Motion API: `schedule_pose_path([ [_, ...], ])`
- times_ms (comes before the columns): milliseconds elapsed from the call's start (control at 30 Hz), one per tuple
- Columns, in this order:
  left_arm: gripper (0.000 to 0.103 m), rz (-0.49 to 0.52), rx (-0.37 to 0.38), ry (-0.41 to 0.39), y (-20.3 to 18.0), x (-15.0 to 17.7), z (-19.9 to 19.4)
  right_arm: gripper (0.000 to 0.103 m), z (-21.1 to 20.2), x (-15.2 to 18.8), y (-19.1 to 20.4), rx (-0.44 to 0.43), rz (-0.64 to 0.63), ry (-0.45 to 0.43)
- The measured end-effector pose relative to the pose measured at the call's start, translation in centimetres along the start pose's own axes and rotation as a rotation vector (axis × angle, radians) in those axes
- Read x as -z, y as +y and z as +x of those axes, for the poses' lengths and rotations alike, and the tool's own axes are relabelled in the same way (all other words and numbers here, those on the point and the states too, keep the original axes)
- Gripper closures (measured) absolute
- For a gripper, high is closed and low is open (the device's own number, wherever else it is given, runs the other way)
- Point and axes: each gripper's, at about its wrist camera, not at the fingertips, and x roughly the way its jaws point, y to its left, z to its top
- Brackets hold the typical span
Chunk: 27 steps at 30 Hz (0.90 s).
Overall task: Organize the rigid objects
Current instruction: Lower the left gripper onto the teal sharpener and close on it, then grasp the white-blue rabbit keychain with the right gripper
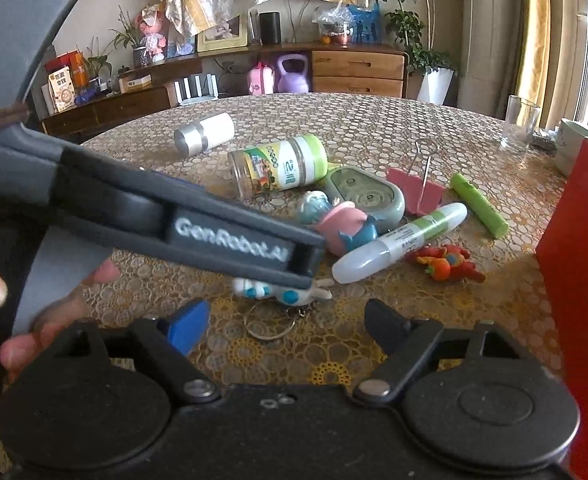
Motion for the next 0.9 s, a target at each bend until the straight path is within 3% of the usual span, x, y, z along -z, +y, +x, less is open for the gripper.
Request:
schedule_pose_path([
  [200,0.009,0.059,0.018,-0.037,-0.7,0.1,0.2,0.026,0.5,-0.2,0.0,0.009,0.009,-0.003],
  [367,0.031,0.064,0.018,-0.036,-0.5,0.3,0.5,0.030,0.7,-0.3,0.2,0.013,0.007,-0.008],
  [667,0.057,0.098,0.044,-0.040,-1.2,0.8,0.9,0.042,0.7,-0.3,0.6,0.024,-0.004,-0.019],
  [767,0.064,0.085,0.055,-0.027,-1.3,0.7,1.2,0.047,0.7,-0.4,0.4,0.013,0.003,-0.019],
  [900,0.064,0.084,0.043,-0.027,-1.4,0.8,1.1,0.050,0.6,-0.4,0.4,0.011,0.005,-0.020],
])
